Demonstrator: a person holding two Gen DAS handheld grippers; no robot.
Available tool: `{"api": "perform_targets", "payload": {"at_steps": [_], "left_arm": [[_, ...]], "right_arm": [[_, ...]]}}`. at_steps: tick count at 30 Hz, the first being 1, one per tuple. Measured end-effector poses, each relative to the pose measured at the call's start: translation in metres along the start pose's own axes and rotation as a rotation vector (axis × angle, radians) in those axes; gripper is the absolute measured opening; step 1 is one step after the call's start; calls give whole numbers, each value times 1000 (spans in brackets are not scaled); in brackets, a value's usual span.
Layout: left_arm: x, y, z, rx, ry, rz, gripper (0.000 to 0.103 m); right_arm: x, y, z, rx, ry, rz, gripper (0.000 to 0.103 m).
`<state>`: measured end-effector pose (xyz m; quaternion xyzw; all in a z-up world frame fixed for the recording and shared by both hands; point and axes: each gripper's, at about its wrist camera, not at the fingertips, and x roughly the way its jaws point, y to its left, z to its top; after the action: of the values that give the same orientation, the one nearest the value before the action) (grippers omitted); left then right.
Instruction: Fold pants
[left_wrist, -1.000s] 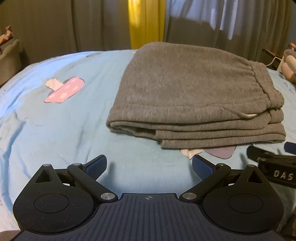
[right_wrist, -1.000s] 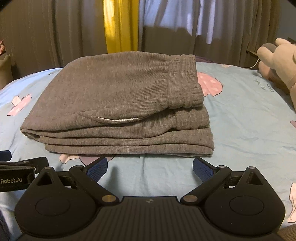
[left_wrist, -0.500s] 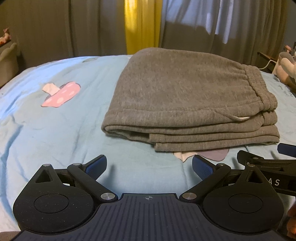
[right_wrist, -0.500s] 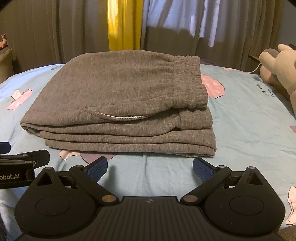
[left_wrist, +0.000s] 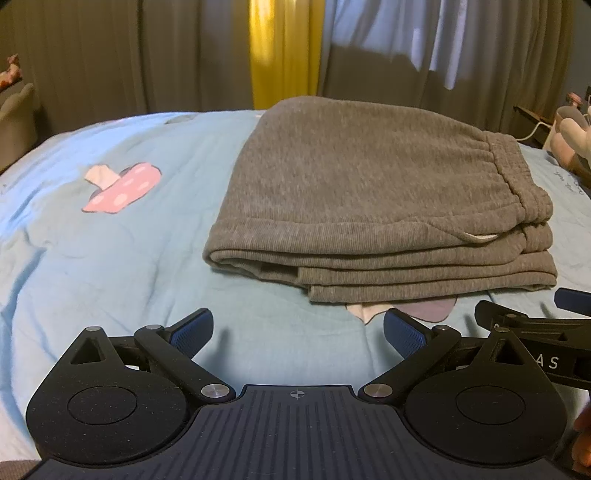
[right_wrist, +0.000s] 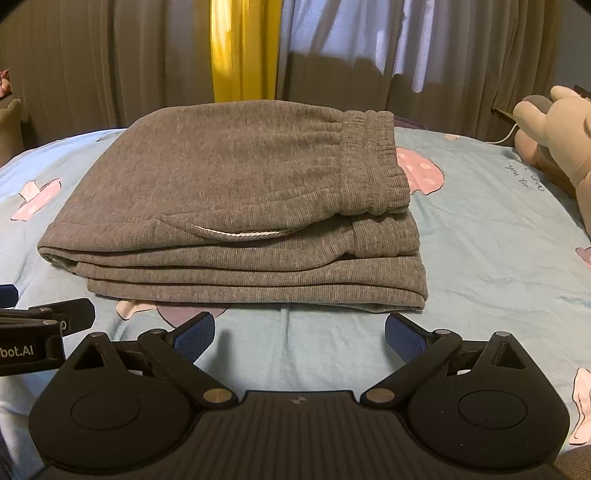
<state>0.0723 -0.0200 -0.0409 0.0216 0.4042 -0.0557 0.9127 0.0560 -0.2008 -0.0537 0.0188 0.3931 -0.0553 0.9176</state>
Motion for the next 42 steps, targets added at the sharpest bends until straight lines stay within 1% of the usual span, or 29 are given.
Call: {"api": "perform_targets", "payload": {"at_steps": [42], "left_arm": [[0, 1, 0, -13, 0, -6, 102]], "right_arm": [[-1, -1, -1, 15, 2, -6, 99]]}}
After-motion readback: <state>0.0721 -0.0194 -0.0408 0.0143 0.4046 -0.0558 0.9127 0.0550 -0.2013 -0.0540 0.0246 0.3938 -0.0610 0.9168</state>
